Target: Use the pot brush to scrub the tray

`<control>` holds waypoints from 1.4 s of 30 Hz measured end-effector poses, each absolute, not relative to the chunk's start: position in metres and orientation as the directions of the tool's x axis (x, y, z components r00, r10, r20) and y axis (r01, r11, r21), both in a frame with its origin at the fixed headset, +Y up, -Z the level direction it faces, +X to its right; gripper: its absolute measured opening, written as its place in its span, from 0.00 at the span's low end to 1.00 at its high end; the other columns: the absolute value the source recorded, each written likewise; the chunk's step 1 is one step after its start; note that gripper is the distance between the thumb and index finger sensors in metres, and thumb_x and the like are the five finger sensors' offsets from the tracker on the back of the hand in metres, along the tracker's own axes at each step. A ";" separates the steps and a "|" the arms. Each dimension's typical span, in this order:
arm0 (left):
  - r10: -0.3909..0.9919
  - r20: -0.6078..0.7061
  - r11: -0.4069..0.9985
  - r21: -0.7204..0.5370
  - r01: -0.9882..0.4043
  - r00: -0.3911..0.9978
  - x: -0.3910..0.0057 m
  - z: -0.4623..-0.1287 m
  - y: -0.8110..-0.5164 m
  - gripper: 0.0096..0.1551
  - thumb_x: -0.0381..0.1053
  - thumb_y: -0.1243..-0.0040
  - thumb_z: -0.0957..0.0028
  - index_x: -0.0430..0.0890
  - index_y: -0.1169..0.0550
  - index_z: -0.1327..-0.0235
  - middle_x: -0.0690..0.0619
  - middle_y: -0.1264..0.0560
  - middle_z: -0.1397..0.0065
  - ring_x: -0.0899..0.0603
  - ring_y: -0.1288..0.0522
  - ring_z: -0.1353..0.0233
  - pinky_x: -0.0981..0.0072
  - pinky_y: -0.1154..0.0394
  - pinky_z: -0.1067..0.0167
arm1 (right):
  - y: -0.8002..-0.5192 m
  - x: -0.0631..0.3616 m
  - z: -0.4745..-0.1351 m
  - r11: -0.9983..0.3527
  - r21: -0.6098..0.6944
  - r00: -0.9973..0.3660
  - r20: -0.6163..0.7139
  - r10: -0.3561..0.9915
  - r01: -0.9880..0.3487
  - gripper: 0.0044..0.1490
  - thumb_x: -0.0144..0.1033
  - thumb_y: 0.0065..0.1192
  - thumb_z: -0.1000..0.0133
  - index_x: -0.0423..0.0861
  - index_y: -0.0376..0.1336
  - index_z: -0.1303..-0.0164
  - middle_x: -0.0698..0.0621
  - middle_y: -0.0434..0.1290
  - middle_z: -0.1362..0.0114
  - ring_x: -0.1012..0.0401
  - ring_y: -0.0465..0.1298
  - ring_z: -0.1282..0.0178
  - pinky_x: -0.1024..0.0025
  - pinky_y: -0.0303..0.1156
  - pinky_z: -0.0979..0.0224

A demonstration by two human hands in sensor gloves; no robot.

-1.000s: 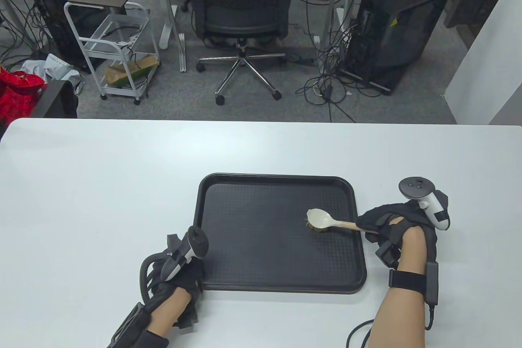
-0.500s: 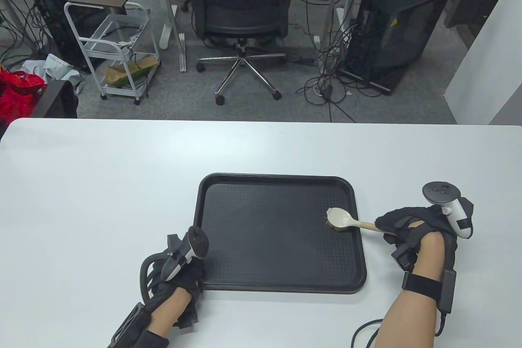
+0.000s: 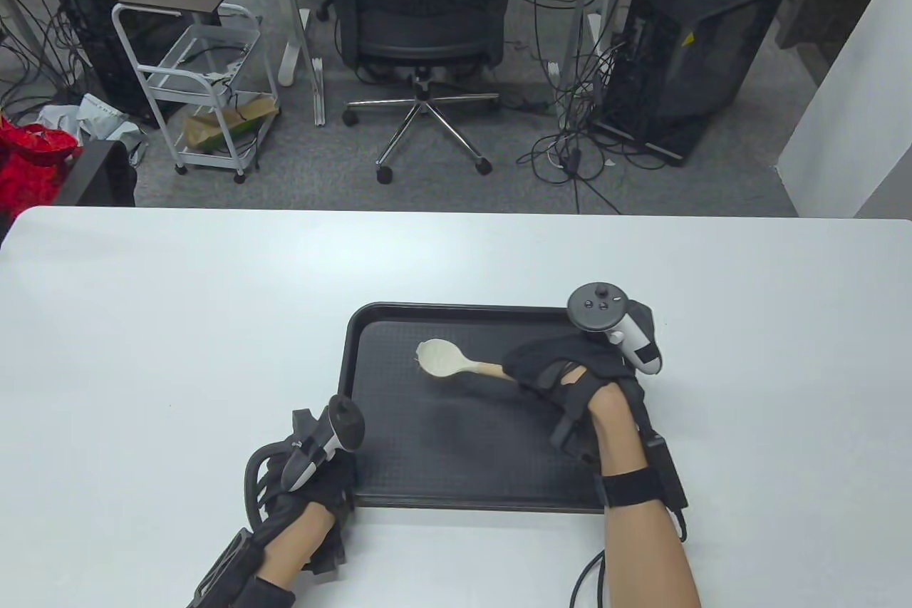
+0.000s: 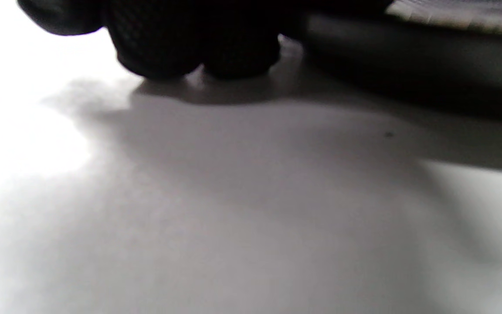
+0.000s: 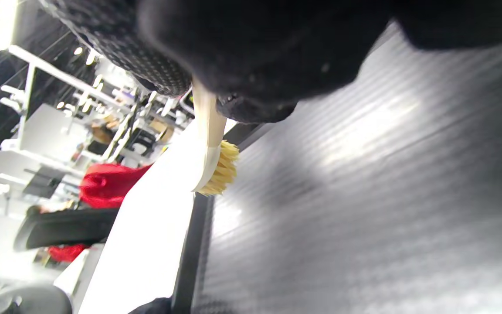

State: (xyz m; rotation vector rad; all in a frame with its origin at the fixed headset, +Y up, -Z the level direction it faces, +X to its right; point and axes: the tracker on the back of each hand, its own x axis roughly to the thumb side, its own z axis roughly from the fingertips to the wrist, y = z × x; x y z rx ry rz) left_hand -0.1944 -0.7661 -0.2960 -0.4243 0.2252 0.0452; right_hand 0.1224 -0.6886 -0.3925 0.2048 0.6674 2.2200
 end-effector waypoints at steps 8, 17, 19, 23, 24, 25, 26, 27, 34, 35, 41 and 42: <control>-0.001 -0.226 0.911 -0.403 -0.092 0.974 -0.194 -0.296 -0.766 0.41 0.59 0.43 0.52 0.37 0.39 0.34 0.53 0.25 0.46 0.45 0.21 0.50 0.45 0.26 0.46 | -0.719 0.055 -0.387 -0.595 0.557 -0.736 -0.043 0.676 -0.579 0.32 0.45 0.69 0.46 0.38 0.69 0.38 0.43 0.82 0.58 0.59 0.82 0.83 0.60 0.79 0.73; -0.002 -0.225 0.911 -0.403 -0.091 0.974 -0.194 -0.296 -0.766 0.41 0.59 0.43 0.52 0.37 0.39 0.34 0.53 0.25 0.46 0.45 0.21 0.50 0.45 0.26 0.46 | -0.722 0.040 -0.381 -0.627 0.601 -0.788 -0.008 0.616 -0.496 0.31 0.45 0.68 0.45 0.39 0.69 0.38 0.44 0.82 0.58 0.59 0.82 0.83 0.59 0.79 0.72; -0.002 -0.225 0.911 -0.402 -0.091 0.974 -0.194 -0.296 -0.766 0.41 0.59 0.43 0.52 0.37 0.39 0.34 0.53 0.25 0.46 0.45 0.21 0.50 0.45 0.26 0.46 | -0.721 0.048 -0.383 -0.620 0.617 -0.797 -0.018 0.604 -0.484 0.31 0.45 0.68 0.45 0.39 0.69 0.38 0.44 0.82 0.58 0.58 0.82 0.83 0.58 0.79 0.72; -0.002 -0.225 0.911 -0.402 -0.091 0.974 -0.194 -0.296 -0.766 0.41 0.59 0.43 0.52 0.37 0.39 0.34 0.53 0.25 0.46 0.45 0.21 0.50 0.45 0.26 0.46 | -0.720 0.068 -0.388 -0.612 0.632 -0.811 -0.045 0.584 -0.476 0.31 0.46 0.69 0.45 0.40 0.70 0.38 0.44 0.83 0.58 0.58 0.82 0.82 0.58 0.79 0.71; -0.003 -0.225 0.911 -0.402 -0.090 0.974 -0.194 -0.296 -0.766 0.41 0.59 0.43 0.52 0.37 0.39 0.34 0.53 0.25 0.46 0.45 0.21 0.50 0.45 0.26 0.46 | -0.719 0.074 -0.389 -0.610 0.636 -0.815 -0.050 0.578 -0.472 0.31 0.46 0.69 0.45 0.40 0.70 0.38 0.43 0.83 0.58 0.57 0.82 0.82 0.57 0.79 0.71; -0.003 -0.225 0.911 -0.402 -0.090 0.974 -0.194 -0.296 -0.766 0.41 0.59 0.43 0.52 0.37 0.39 0.34 0.53 0.25 0.46 0.45 0.21 0.50 0.45 0.26 0.46 | -0.718 0.080 -0.390 -0.611 0.640 -0.820 -0.054 0.570 -0.467 0.31 0.46 0.69 0.45 0.40 0.70 0.38 0.43 0.83 0.57 0.57 0.82 0.82 0.57 0.79 0.71; -0.003 -0.225 0.911 -0.403 -0.090 0.974 -0.194 -0.296 -0.766 0.41 0.59 0.43 0.52 0.37 0.39 0.34 0.53 0.25 0.46 0.45 0.21 0.50 0.45 0.26 0.46 | -0.718 0.084 -0.391 -0.611 0.642 -0.823 -0.054 0.565 -0.462 0.31 0.46 0.69 0.45 0.40 0.70 0.38 0.43 0.83 0.57 0.57 0.82 0.82 0.57 0.79 0.71; -0.003 -0.225 0.911 -0.403 -0.090 0.974 -0.194 -0.296 -0.766 0.41 0.59 0.43 0.52 0.37 0.39 0.34 0.54 0.25 0.46 0.45 0.21 0.50 0.45 0.26 0.46 | -0.717 0.089 -0.392 -0.611 0.642 -0.824 -0.059 0.563 -0.463 0.31 0.46 0.70 0.45 0.40 0.70 0.38 0.43 0.83 0.57 0.57 0.82 0.82 0.57 0.79 0.71; -0.004 -0.226 0.911 -0.403 -0.090 0.974 -0.194 -0.296 -0.766 0.41 0.59 0.43 0.52 0.37 0.39 0.34 0.53 0.25 0.46 0.45 0.21 0.50 0.45 0.26 0.46 | -0.709 0.114 -0.385 -0.639 0.625 -0.854 -0.089 0.513 -0.449 0.31 0.46 0.70 0.46 0.41 0.71 0.38 0.43 0.83 0.57 0.56 0.82 0.81 0.56 0.79 0.70; -0.004 -0.227 0.911 -0.403 -0.091 0.974 -0.194 -0.296 -0.766 0.41 0.59 0.43 0.52 0.37 0.39 0.34 0.53 0.25 0.46 0.45 0.21 0.50 0.45 0.26 0.46 | -0.710 0.120 -0.383 -0.641 0.621 -0.857 -0.100 0.506 -0.451 0.31 0.46 0.69 0.46 0.41 0.71 0.38 0.43 0.83 0.57 0.56 0.82 0.81 0.56 0.79 0.70; 0.000 -0.231 0.910 -0.403 -0.096 0.973 -0.194 -0.296 -0.766 0.41 0.59 0.43 0.52 0.37 0.39 0.34 0.53 0.25 0.46 0.45 0.21 0.50 0.45 0.26 0.46 | -0.715 0.167 -0.369 -0.632 0.590 -0.842 -0.168 0.512 -0.503 0.31 0.47 0.69 0.45 0.41 0.70 0.38 0.43 0.83 0.57 0.55 0.82 0.80 0.55 0.79 0.69; 0.000 -0.232 0.910 -0.403 -0.096 0.973 -0.194 -0.296 -0.767 0.41 0.59 0.43 0.52 0.37 0.39 0.34 0.53 0.25 0.46 0.45 0.21 0.50 0.45 0.26 0.46 | -0.716 0.176 -0.366 -0.629 0.580 -0.836 -0.186 0.517 -0.518 0.31 0.47 0.69 0.46 0.41 0.70 0.38 0.43 0.82 0.56 0.55 0.82 0.80 0.55 0.79 0.69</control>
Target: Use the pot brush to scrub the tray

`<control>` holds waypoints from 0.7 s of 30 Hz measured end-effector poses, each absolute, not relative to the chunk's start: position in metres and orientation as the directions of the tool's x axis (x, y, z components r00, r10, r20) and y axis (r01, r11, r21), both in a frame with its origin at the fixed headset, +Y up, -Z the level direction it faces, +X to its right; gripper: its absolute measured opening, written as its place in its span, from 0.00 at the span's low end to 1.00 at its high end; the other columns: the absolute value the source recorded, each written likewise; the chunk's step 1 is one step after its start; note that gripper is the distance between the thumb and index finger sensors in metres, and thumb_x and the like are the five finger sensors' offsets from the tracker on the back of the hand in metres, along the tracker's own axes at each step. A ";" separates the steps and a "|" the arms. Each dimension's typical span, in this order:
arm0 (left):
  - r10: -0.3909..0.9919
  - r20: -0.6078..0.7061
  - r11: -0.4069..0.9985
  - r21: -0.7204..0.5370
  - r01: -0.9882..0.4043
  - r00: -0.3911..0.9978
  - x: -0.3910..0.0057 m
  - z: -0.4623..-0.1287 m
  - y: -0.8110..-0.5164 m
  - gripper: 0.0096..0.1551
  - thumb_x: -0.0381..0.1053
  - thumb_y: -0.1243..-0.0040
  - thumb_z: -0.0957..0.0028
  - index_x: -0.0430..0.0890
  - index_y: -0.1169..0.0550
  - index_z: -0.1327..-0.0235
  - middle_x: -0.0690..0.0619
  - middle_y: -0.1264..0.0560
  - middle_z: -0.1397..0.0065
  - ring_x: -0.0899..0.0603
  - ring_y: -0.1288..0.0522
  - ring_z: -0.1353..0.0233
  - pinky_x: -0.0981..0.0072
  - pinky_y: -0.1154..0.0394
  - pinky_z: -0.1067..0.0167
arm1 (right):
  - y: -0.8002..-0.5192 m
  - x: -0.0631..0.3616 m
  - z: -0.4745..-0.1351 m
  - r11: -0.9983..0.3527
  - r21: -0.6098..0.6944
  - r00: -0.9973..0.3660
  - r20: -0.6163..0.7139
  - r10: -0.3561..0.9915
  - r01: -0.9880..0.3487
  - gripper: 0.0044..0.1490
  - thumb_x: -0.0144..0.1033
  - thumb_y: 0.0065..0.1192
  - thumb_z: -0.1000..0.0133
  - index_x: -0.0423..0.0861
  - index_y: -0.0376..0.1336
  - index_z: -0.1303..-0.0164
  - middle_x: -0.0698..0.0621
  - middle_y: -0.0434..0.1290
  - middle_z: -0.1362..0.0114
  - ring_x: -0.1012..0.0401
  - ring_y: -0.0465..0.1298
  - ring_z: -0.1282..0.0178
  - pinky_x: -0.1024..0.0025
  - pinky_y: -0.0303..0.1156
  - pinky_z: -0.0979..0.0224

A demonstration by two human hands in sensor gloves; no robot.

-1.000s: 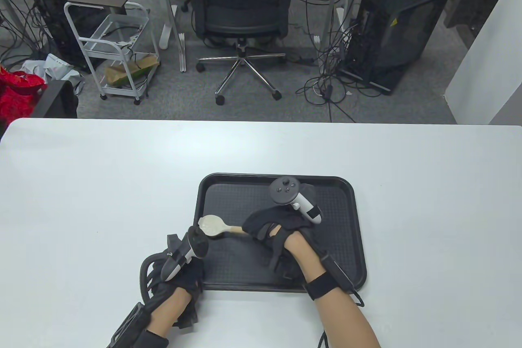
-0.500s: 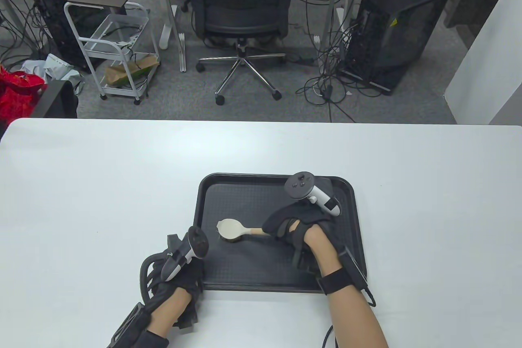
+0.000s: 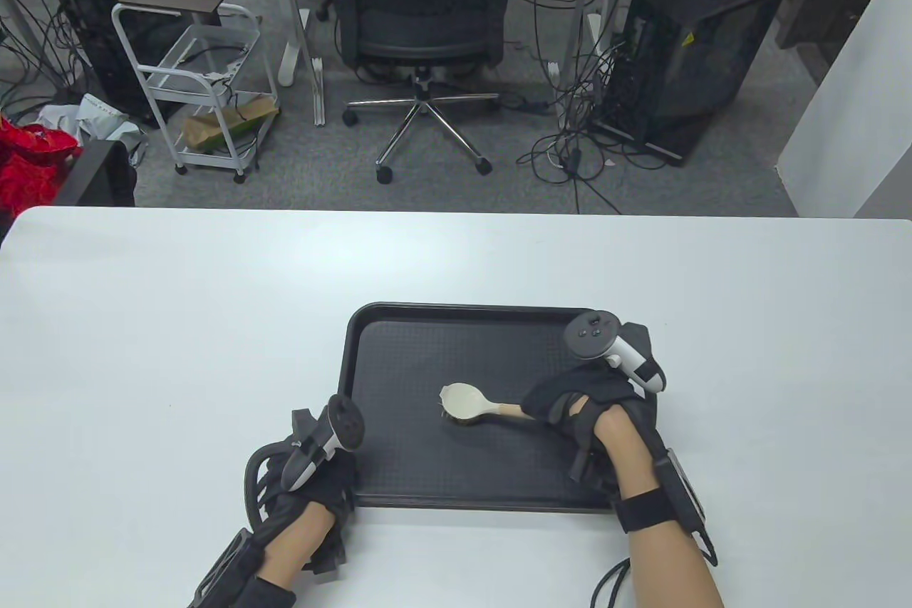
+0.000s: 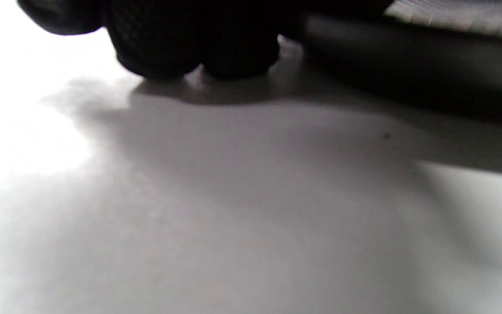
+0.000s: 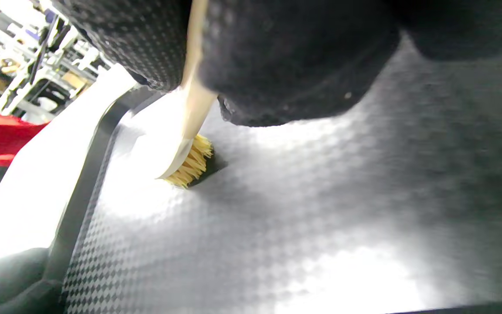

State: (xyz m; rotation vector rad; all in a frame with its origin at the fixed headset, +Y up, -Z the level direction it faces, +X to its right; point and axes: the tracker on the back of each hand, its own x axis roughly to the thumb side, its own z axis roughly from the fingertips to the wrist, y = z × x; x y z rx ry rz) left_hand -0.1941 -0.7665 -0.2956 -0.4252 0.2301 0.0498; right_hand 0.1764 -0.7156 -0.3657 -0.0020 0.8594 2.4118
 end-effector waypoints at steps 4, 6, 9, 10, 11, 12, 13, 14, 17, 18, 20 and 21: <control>0.000 -0.233 0.910 -0.404 -0.096 0.973 -0.194 -0.296 -0.766 0.41 0.59 0.43 0.52 0.37 0.39 0.34 0.53 0.25 0.46 0.45 0.21 0.50 0.45 0.26 0.46 | -0.717 0.202 -0.361 -0.622 0.557 -0.822 -0.230 0.521 -0.550 0.31 0.46 0.69 0.46 0.41 0.71 0.38 0.43 0.82 0.57 0.55 0.82 0.80 0.55 0.79 0.69; 0.003 -0.234 0.909 -0.405 -0.100 0.972 -0.194 -0.296 -0.767 0.41 0.59 0.43 0.52 0.37 0.39 0.34 0.53 0.25 0.46 0.45 0.21 0.50 0.45 0.26 0.46 | -0.717 0.216 -0.360 -0.611 0.546 -0.809 -0.258 0.528 -0.573 0.31 0.46 0.70 0.46 0.41 0.71 0.38 0.42 0.83 0.57 0.54 0.82 0.80 0.54 0.78 0.69; 0.003 -0.233 0.907 -0.408 -0.101 0.973 -0.195 -0.296 -0.766 0.41 0.59 0.43 0.52 0.37 0.39 0.34 0.53 0.25 0.46 0.45 0.21 0.50 0.45 0.26 0.46 | -0.717 0.232 -0.359 -0.600 0.541 -0.800 -0.286 0.527 -0.589 0.31 0.46 0.70 0.46 0.40 0.71 0.39 0.42 0.82 0.57 0.54 0.82 0.80 0.54 0.78 0.68; 0.003 -0.232 0.907 -0.409 -0.101 0.973 -0.195 -0.296 -0.766 0.41 0.59 0.43 0.52 0.37 0.39 0.34 0.53 0.25 0.46 0.45 0.21 0.50 0.45 0.26 0.46 | -0.717 0.236 -0.358 -0.597 0.538 -0.796 -0.293 0.529 -0.595 0.31 0.46 0.71 0.47 0.40 0.71 0.39 0.42 0.83 0.57 0.54 0.82 0.80 0.54 0.78 0.68; 0.002 -0.232 0.907 -0.409 -0.100 0.973 -0.195 -0.296 -0.766 0.41 0.59 0.43 0.52 0.37 0.39 0.34 0.53 0.25 0.46 0.45 0.21 0.50 0.45 0.26 0.46 | -0.716 0.243 -0.358 -0.594 0.532 -0.792 -0.308 0.528 -0.603 0.31 0.45 0.71 0.47 0.40 0.72 0.39 0.42 0.83 0.57 0.53 0.82 0.80 0.53 0.78 0.68; 0.002 -0.231 0.907 -0.409 -0.099 0.973 -0.195 -0.296 -0.766 0.41 0.59 0.43 0.52 0.37 0.39 0.34 0.53 0.25 0.46 0.45 0.21 0.50 0.45 0.26 0.46 | -0.715 0.251 -0.357 -0.593 0.525 -0.787 -0.321 0.526 -0.611 0.31 0.45 0.72 0.47 0.40 0.72 0.39 0.42 0.83 0.57 0.53 0.82 0.80 0.53 0.78 0.68; 0.002 -0.231 0.907 -0.409 -0.099 0.973 -0.195 -0.296 -0.766 0.41 0.59 0.43 0.52 0.37 0.39 0.34 0.53 0.25 0.46 0.45 0.21 0.50 0.45 0.26 0.46 | -0.714 0.256 -0.356 -0.594 0.516 -0.783 -0.334 0.524 -0.617 0.31 0.45 0.72 0.47 0.40 0.72 0.40 0.41 0.83 0.58 0.53 0.82 0.80 0.53 0.78 0.68; 0.001 -0.231 0.908 -0.408 -0.098 0.973 -0.195 -0.296 -0.766 0.41 0.59 0.43 0.52 0.37 0.39 0.34 0.53 0.25 0.46 0.45 0.21 0.50 0.45 0.26 0.46 | -0.713 0.265 -0.354 -0.596 0.500 -0.776 -0.351 0.524 -0.629 0.31 0.44 0.72 0.48 0.39 0.73 0.40 0.41 0.83 0.58 0.53 0.82 0.80 0.53 0.78 0.68; 0.000 -0.231 0.908 -0.408 -0.097 0.973 -0.195 -0.296 -0.766 0.41 0.59 0.43 0.52 0.37 0.39 0.34 0.53 0.25 0.46 0.45 0.21 0.50 0.45 0.26 0.46 | -0.712 0.288 -0.349 -0.596 0.459 -0.753 -0.397 0.525 -0.658 0.31 0.44 0.73 0.48 0.39 0.73 0.41 0.41 0.83 0.58 0.52 0.82 0.81 0.52 0.78 0.69; -0.001 -0.231 0.908 -0.408 -0.096 0.973 -0.195 -0.296 -0.766 0.41 0.59 0.43 0.52 0.37 0.39 0.34 0.53 0.25 0.46 0.45 0.21 0.50 0.45 0.26 0.46 | -0.712 0.297 -0.346 -0.595 0.442 -0.741 -0.417 0.526 -0.671 0.31 0.43 0.74 0.49 0.39 0.73 0.41 0.40 0.83 0.58 0.52 0.81 0.81 0.52 0.78 0.69; -0.001 -0.231 0.908 -0.407 -0.096 0.973 -0.195 -0.296 -0.766 0.41 0.59 0.43 0.52 0.37 0.39 0.34 0.53 0.25 0.46 0.45 0.21 0.50 0.45 0.26 0.46 | -0.711 0.307 -0.343 -0.593 0.431 -0.732 -0.429 0.529 -0.681 0.31 0.43 0.75 0.49 0.38 0.74 0.41 0.40 0.83 0.59 0.51 0.81 0.81 0.52 0.78 0.69; -0.002 -0.231 0.908 -0.407 -0.095 0.973 -0.195 -0.296 -0.766 0.41 0.59 0.43 0.52 0.37 0.39 0.34 0.53 0.25 0.46 0.45 0.21 0.50 0.45 0.26 0.46 | -0.710 0.313 -0.341 -0.598 0.416 -0.728 -0.442 0.525 -0.685 0.30 0.43 0.75 0.49 0.38 0.74 0.42 0.40 0.84 0.59 0.51 0.81 0.82 0.51 0.77 0.69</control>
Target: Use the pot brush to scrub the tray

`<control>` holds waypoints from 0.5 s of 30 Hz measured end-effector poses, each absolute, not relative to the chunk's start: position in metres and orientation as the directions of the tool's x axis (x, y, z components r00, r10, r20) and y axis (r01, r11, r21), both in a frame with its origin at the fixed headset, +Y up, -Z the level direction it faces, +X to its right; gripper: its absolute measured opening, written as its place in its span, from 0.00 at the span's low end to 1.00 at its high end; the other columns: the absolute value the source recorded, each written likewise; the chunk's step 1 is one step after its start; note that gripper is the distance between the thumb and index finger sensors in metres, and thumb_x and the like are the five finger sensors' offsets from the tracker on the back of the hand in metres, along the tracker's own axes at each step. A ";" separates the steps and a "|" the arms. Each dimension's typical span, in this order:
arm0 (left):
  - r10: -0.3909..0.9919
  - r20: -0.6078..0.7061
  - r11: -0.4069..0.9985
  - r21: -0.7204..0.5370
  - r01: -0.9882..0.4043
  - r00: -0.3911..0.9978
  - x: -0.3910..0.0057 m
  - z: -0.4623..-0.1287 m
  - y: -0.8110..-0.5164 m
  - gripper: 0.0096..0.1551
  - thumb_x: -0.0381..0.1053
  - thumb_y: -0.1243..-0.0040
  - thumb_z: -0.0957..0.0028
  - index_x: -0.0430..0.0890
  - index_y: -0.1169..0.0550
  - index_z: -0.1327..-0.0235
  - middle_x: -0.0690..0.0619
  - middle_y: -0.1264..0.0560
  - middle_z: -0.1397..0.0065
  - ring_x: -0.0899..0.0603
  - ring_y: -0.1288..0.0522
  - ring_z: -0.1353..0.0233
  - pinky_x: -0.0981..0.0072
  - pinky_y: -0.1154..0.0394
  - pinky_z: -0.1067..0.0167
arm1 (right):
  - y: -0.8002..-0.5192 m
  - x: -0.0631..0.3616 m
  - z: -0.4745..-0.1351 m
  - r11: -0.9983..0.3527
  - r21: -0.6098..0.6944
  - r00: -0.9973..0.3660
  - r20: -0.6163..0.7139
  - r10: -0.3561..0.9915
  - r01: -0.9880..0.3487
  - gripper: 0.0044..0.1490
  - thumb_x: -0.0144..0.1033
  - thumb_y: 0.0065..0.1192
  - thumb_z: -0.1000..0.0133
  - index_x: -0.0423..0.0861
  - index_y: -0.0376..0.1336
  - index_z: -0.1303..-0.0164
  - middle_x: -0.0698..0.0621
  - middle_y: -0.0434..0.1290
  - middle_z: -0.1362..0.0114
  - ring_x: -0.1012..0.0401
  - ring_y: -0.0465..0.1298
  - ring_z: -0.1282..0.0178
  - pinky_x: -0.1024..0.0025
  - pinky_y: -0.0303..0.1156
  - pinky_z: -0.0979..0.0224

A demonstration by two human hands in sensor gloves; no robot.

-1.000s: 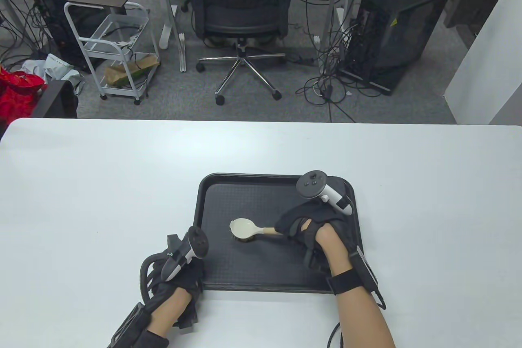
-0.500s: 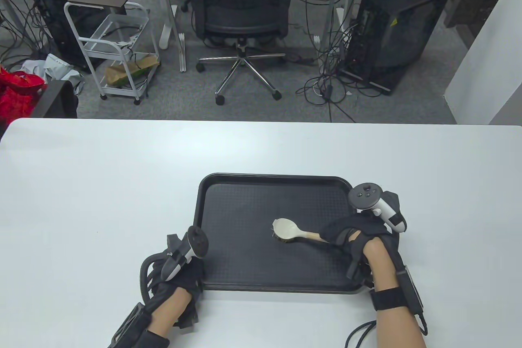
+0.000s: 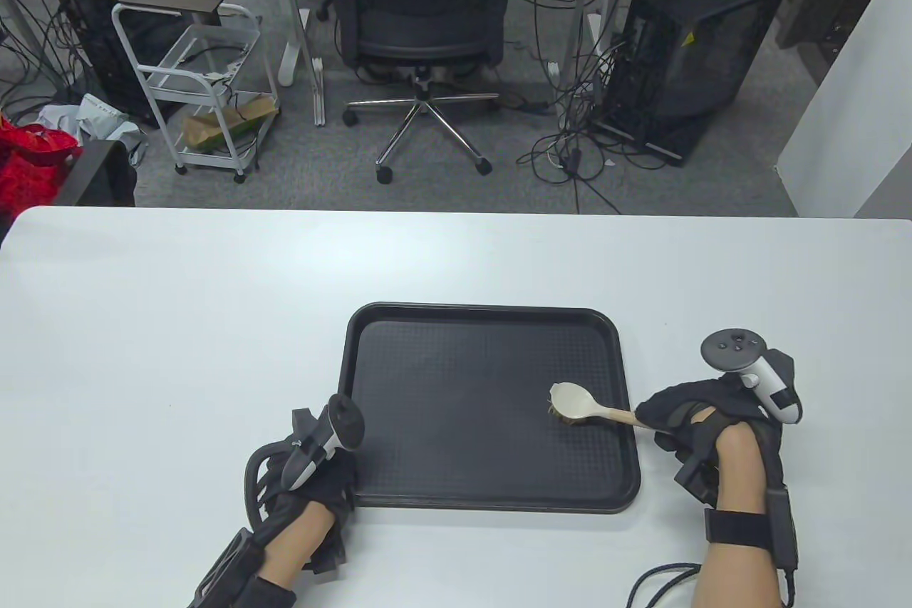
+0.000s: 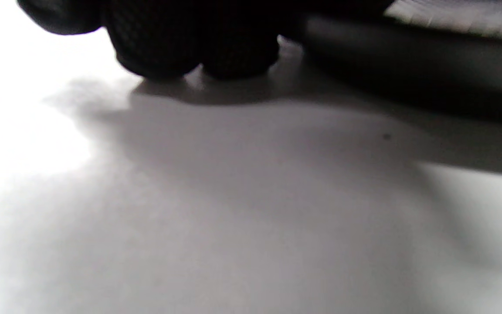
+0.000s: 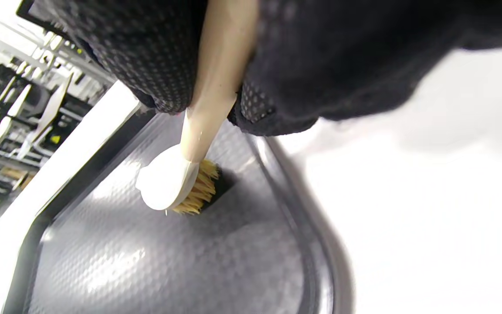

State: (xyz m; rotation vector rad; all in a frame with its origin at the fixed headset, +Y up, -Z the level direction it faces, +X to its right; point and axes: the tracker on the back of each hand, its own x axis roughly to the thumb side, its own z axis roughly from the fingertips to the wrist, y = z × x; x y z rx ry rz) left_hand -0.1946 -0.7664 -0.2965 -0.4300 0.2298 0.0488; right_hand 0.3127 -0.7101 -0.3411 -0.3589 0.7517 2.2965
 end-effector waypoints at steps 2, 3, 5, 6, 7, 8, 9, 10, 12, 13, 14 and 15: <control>-0.002 -0.231 0.908 -0.407 -0.095 0.973 -0.195 -0.296 -0.766 0.41 0.59 0.43 0.52 0.37 0.39 0.34 0.53 0.25 0.46 0.45 0.21 0.50 0.45 0.26 0.46 | -0.709 0.320 -0.339 -0.599 0.401 -0.718 -0.457 0.525 -0.693 0.30 0.43 0.76 0.50 0.38 0.75 0.42 0.40 0.84 0.59 0.51 0.81 0.82 0.51 0.77 0.70; -0.002 -0.231 0.909 -0.407 -0.095 0.973 -0.195 -0.296 -0.766 0.41 0.59 0.43 0.52 0.37 0.39 0.34 0.53 0.25 0.46 0.45 0.21 0.50 0.45 0.26 0.46 | -0.709 0.324 -0.338 -0.600 0.391 -0.713 -0.463 0.527 -0.698 0.30 0.42 0.76 0.50 0.38 0.75 0.42 0.40 0.84 0.60 0.51 0.81 0.82 0.51 0.77 0.70; -0.001 -0.232 0.908 -0.407 -0.095 0.973 -0.195 -0.297 -0.767 0.41 0.59 0.43 0.52 0.37 0.39 0.34 0.53 0.25 0.46 0.45 0.21 0.50 0.45 0.26 0.46 | -0.709 0.329 -0.336 -0.590 0.385 -0.701 -0.468 0.538 -0.709 0.31 0.42 0.76 0.50 0.37 0.75 0.43 0.40 0.84 0.60 0.51 0.81 0.82 0.51 0.77 0.70; -0.001 -0.232 0.909 -0.407 -0.096 0.973 -0.194 -0.296 -0.767 0.41 0.59 0.43 0.52 0.37 0.39 0.34 0.54 0.25 0.46 0.45 0.21 0.50 0.45 0.26 0.46 | -0.709 0.331 -0.335 -0.588 0.378 -0.694 -0.475 0.540 -0.716 0.31 0.42 0.77 0.51 0.37 0.75 0.43 0.39 0.84 0.60 0.51 0.81 0.83 0.51 0.77 0.70; -0.002 -0.232 0.909 -0.406 -0.095 0.973 -0.194 -0.296 -0.767 0.41 0.59 0.43 0.52 0.37 0.39 0.34 0.54 0.25 0.46 0.45 0.21 0.50 0.45 0.26 0.46 | -0.709 0.334 -0.334 -0.593 0.370 -0.693 -0.485 0.533 -0.715 0.31 0.41 0.77 0.51 0.37 0.75 0.43 0.39 0.84 0.60 0.51 0.81 0.82 0.51 0.77 0.70; -0.001 -0.232 0.909 -0.406 -0.096 0.973 -0.194 -0.296 -0.767 0.41 0.59 0.43 0.52 0.37 0.39 0.34 0.54 0.25 0.46 0.45 0.21 0.50 0.45 0.26 0.46 | -0.708 0.336 -0.333 -0.600 0.365 -0.695 -0.488 0.528 -0.712 0.31 0.41 0.77 0.51 0.37 0.75 0.43 0.39 0.84 0.60 0.50 0.81 0.82 0.51 0.77 0.70; -0.001 -0.232 0.909 -0.405 -0.096 0.973 -0.194 -0.296 -0.767 0.41 0.59 0.43 0.52 0.37 0.39 0.34 0.54 0.25 0.46 0.45 0.21 0.50 0.45 0.26 0.46 | -0.707 0.339 -0.332 -0.603 0.359 -0.693 -0.493 0.526 -0.713 0.30 0.41 0.77 0.51 0.37 0.76 0.44 0.39 0.84 0.60 0.50 0.81 0.83 0.51 0.77 0.70; -0.003 -0.232 0.909 -0.406 -0.095 0.973 -0.194 -0.296 -0.767 0.41 0.59 0.43 0.52 0.37 0.39 0.34 0.53 0.25 0.46 0.45 0.21 0.50 0.45 0.26 0.46 | -0.704 0.340 -0.331 -0.609 0.348 -0.691 -0.495 0.527 -0.713 0.30 0.41 0.78 0.51 0.37 0.76 0.44 0.39 0.84 0.60 0.50 0.81 0.83 0.50 0.77 0.70; 0.000 -0.231 0.909 -0.406 -0.096 0.973 -0.194 -0.297 -0.767 0.41 0.59 0.43 0.52 0.37 0.39 0.34 0.53 0.25 0.46 0.45 0.21 0.50 0.45 0.26 0.46 | -0.701 0.335 -0.332 -0.607 0.366 -0.704 -0.462 0.540 -0.705 0.30 0.40 0.78 0.51 0.36 0.76 0.44 0.39 0.84 0.61 0.50 0.81 0.83 0.51 0.77 0.71; -0.002 -0.231 0.909 -0.406 -0.094 0.973 -0.194 -0.297 -0.767 0.41 0.59 0.43 0.52 0.37 0.39 0.34 0.53 0.25 0.46 0.45 0.21 0.50 0.44 0.26 0.46 | -0.698 0.330 -0.333 -0.607 0.374 -0.711 -0.438 0.551 -0.701 0.30 0.40 0.78 0.51 0.36 0.75 0.44 0.39 0.84 0.61 0.51 0.81 0.83 0.51 0.77 0.71; -0.005 -0.231 0.909 -0.407 -0.092 0.973 -0.194 -0.297 -0.767 0.41 0.59 0.43 0.52 0.37 0.39 0.34 0.53 0.25 0.46 0.45 0.21 0.50 0.45 0.26 0.46 | -0.694 0.322 -0.335 -0.610 0.381 -0.718 -0.410 0.562 -0.695 0.30 0.40 0.77 0.51 0.36 0.75 0.44 0.39 0.84 0.61 0.51 0.81 0.83 0.51 0.77 0.71; -0.005 -0.231 0.909 -0.406 -0.091 0.973 -0.194 -0.297 -0.767 0.41 0.59 0.43 0.52 0.37 0.39 0.34 0.53 0.25 0.46 0.45 0.21 0.50 0.45 0.26 0.46 | -0.690 0.312 -0.337 -0.606 0.388 -0.719 -0.370 0.588 -0.695 0.31 0.41 0.75 0.50 0.36 0.74 0.42 0.40 0.83 0.60 0.52 0.81 0.82 0.52 0.77 0.70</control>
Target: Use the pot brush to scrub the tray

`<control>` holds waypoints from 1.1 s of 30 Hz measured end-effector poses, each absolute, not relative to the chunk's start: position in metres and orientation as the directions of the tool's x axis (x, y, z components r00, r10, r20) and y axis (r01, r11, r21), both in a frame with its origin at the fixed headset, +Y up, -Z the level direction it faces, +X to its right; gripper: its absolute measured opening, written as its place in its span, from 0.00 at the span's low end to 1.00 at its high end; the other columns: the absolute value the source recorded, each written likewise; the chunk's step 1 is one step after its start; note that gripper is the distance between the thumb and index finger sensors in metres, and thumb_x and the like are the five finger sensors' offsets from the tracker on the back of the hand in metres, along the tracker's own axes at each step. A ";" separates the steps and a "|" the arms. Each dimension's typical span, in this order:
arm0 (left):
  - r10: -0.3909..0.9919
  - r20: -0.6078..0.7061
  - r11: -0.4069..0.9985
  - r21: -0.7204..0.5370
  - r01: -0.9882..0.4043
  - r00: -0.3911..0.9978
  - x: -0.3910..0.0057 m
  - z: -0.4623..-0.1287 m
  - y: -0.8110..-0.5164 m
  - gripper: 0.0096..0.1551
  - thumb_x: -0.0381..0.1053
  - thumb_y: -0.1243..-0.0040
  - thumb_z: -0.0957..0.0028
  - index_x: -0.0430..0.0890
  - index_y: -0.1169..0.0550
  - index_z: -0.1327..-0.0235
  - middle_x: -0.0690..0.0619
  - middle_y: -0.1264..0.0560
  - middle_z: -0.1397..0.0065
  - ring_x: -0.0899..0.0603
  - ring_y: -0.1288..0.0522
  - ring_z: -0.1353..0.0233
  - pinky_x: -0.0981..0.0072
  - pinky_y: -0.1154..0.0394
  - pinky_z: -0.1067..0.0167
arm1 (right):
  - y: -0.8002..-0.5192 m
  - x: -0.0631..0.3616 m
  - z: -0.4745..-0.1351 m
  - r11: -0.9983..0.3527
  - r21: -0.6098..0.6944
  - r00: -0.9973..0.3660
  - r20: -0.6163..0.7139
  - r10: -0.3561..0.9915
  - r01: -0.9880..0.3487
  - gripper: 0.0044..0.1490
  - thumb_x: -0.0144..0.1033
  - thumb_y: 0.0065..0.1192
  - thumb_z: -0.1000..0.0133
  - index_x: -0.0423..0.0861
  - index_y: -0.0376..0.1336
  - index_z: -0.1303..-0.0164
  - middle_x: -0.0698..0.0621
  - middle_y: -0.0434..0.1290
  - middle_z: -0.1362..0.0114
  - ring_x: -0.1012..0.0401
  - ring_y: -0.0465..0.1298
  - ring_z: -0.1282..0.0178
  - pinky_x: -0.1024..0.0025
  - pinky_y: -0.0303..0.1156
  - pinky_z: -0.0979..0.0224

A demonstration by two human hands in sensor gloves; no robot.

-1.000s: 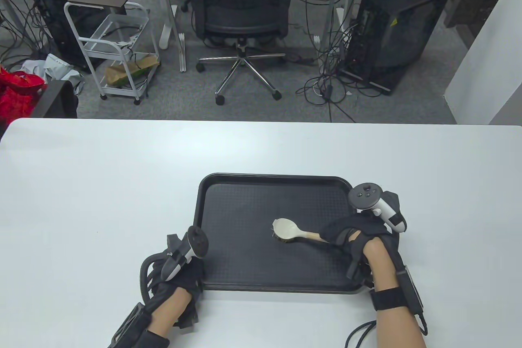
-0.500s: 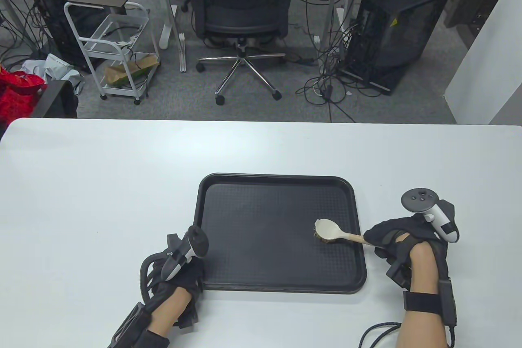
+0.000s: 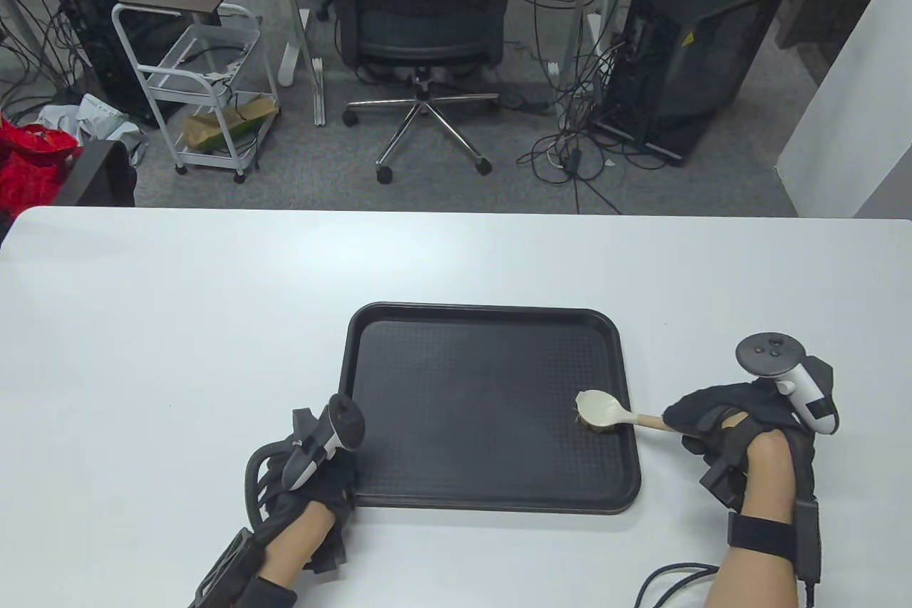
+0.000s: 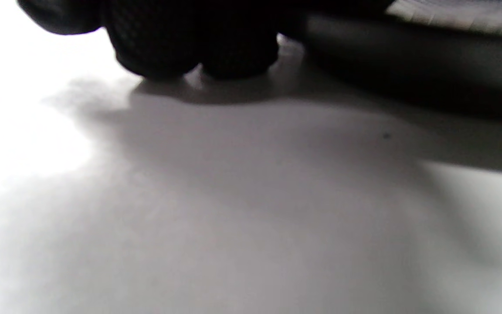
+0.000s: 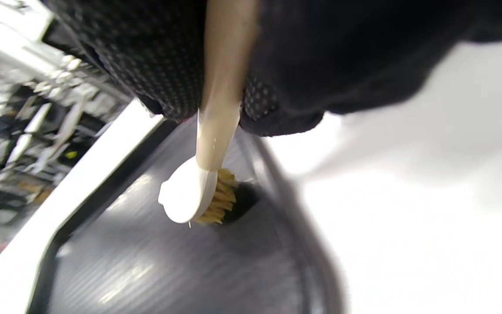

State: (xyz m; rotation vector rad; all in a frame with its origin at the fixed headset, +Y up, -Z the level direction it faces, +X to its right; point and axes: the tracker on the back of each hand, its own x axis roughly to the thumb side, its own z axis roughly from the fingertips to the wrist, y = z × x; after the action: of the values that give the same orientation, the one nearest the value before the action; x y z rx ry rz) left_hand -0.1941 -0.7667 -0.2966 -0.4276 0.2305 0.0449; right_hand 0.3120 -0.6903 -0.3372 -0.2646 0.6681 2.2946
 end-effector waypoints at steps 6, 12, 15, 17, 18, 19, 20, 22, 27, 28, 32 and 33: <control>-0.007 -0.232 0.910 -0.405 -0.090 0.973 -0.194 -0.297 -0.767 0.41 0.59 0.44 0.52 0.37 0.39 0.34 0.53 0.25 0.46 0.45 0.21 0.50 0.45 0.26 0.46 | -0.679 0.229 -0.350 -0.572 0.497 -0.709 -0.134 0.692 -0.652 0.31 0.45 0.71 0.47 0.38 0.71 0.40 0.43 0.82 0.58 0.56 0.81 0.81 0.57 0.78 0.70; -0.003 -0.233 0.910 -0.405 -0.095 0.972 -0.194 -0.297 -0.767 0.41 0.59 0.43 0.52 0.37 0.39 0.34 0.53 0.25 0.46 0.45 0.21 0.50 0.45 0.26 0.46 | -0.695 0.159 -0.352 -0.553 0.512 -0.679 -0.086 0.729 -0.658 0.32 0.46 0.71 0.47 0.38 0.71 0.40 0.43 0.83 0.59 0.57 0.81 0.82 0.59 0.79 0.72; -0.003 -0.233 0.909 -0.406 -0.094 0.972 -0.194 -0.297 -0.767 0.41 0.59 0.43 0.52 0.37 0.39 0.34 0.53 0.25 0.46 0.45 0.21 0.50 0.45 0.26 0.46 | -0.703 0.132 -0.348 -0.539 0.514 -0.661 -0.075 0.747 -0.668 0.32 0.46 0.71 0.47 0.37 0.71 0.40 0.44 0.83 0.60 0.58 0.81 0.83 0.59 0.79 0.73; -0.002 -0.233 0.909 -0.406 -0.095 0.972 -0.194 -0.297 -0.767 0.41 0.59 0.43 0.52 0.37 0.39 0.34 0.53 0.25 0.46 0.45 0.21 0.50 0.45 0.26 0.46 | -0.709 0.116 -0.345 -0.541 0.509 -0.661 -0.074 0.747 -0.669 0.32 0.45 0.71 0.47 0.37 0.71 0.41 0.43 0.83 0.60 0.58 0.81 0.84 0.60 0.79 0.73; -0.003 -0.233 0.909 -0.406 -0.095 0.973 -0.194 -0.297 -0.767 0.41 0.59 0.43 0.52 0.37 0.39 0.34 0.53 0.25 0.46 0.45 0.21 0.50 0.44 0.26 0.46 | -0.713 0.107 -0.344 -0.549 0.514 -0.670 -0.068 0.739 -0.659 0.32 0.46 0.71 0.47 0.37 0.71 0.41 0.43 0.83 0.60 0.58 0.82 0.83 0.60 0.80 0.73; -0.003 -0.233 0.909 -0.406 -0.094 0.973 -0.194 -0.297 -0.767 0.41 0.59 0.43 0.52 0.37 0.39 0.34 0.53 0.25 0.46 0.45 0.21 0.50 0.45 0.26 0.46 | -0.717 0.100 -0.342 -0.555 0.513 -0.674 -0.062 0.736 -0.654 0.32 0.45 0.71 0.47 0.37 0.71 0.41 0.43 0.83 0.60 0.58 0.82 0.84 0.60 0.80 0.73; -0.003 -0.233 0.909 -0.406 -0.094 0.973 -0.194 -0.297 -0.767 0.41 0.59 0.43 0.52 0.37 0.39 0.34 0.53 0.25 0.46 0.45 0.21 0.50 0.45 0.26 0.46 | -0.719 0.094 -0.341 -0.564 0.514 -0.682 -0.059 0.729 -0.647 0.32 0.45 0.71 0.47 0.37 0.71 0.41 0.43 0.83 0.60 0.58 0.82 0.84 0.60 0.80 0.74; -0.002 -0.233 0.909 -0.406 -0.095 0.973 -0.194 -0.297 -0.767 0.41 0.59 0.43 0.52 0.37 0.39 0.34 0.53 0.25 0.46 0.45 0.21 0.50 0.45 0.26 0.46 | -0.726 0.083 -0.339 -0.580 0.528 -0.702 -0.042 0.711 -0.620 0.32 0.45 0.71 0.47 0.37 0.71 0.41 0.43 0.83 0.60 0.58 0.82 0.84 0.60 0.80 0.74; -0.004 -0.232 0.909 -0.406 -0.093 0.973 -0.194 -0.297 -0.767 0.41 0.59 0.44 0.52 0.37 0.39 0.34 0.53 0.25 0.46 0.45 0.21 0.50 0.45 0.26 0.46 | -0.739 0.058 -0.333 -0.582 0.558 -0.703 -0.003 0.712 -0.592 0.32 0.45 0.70 0.47 0.36 0.71 0.41 0.43 0.83 0.60 0.58 0.82 0.84 0.59 0.80 0.74; -0.004 -0.232 0.909 -0.406 -0.093 0.973 -0.194 -0.297 -0.767 0.41 0.59 0.44 0.52 0.37 0.39 0.34 0.53 0.25 0.46 0.45 0.21 0.50 0.44 0.26 0.46 | -0.741 0.055 -0.332 -0.586 0.561 -0.709 -0.004 0.705 -0.585 0.32 0.45 0.70 0.47 0.36 0.71 0.41 0.43 0.83 0.60 0.58 0.82 0.83 0.59 0.80 0.74; -0.005 -0.232 0.909 -0.406 -0.092 0.973 -0.194 -0.297 -0.767 0.41 0.58 0.44 0.52 0.37 0.39 0.34 0.53 0.25 0.46 0.45 0.21 0.50 0.44 0.26 0.46 | -0.745 0.045 -0.329 -0.584 0.578 -0.712 0.007 0.702 -0.570 0.31 0.46 0.70 0.47 0.37 0.71 0.41 0.43 0.83 0.59 0.58 0.82 0.83 0.59 0.80 0.73; -0.003 -0.232 0.909 -0.405 -0.093 0.973 -0.194 -0.297 -0.767 0.41 0.59 0.44 0.52 0.37 0.39 0.34 0.53 0.25 0.46 0.45 0.21 0.50 0.45 0.26 0.46 | -0.745 0.045 -0.328 -0.593 0.578 -0.719 0.014 0.695 -0.561 0.31 0.46 0.69 0.46 0.38 0.70 0.40 0.43 0.82 0.59 0.58 0.82 0.83 0.59 0.80 0.73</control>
State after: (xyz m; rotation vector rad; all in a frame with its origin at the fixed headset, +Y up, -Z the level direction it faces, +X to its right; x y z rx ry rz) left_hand -0.1936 -0.7667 -0.2965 -0.4273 0.2313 0.0469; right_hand 0.0448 -0.7448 -0.3284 0.3089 0.7199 2.2851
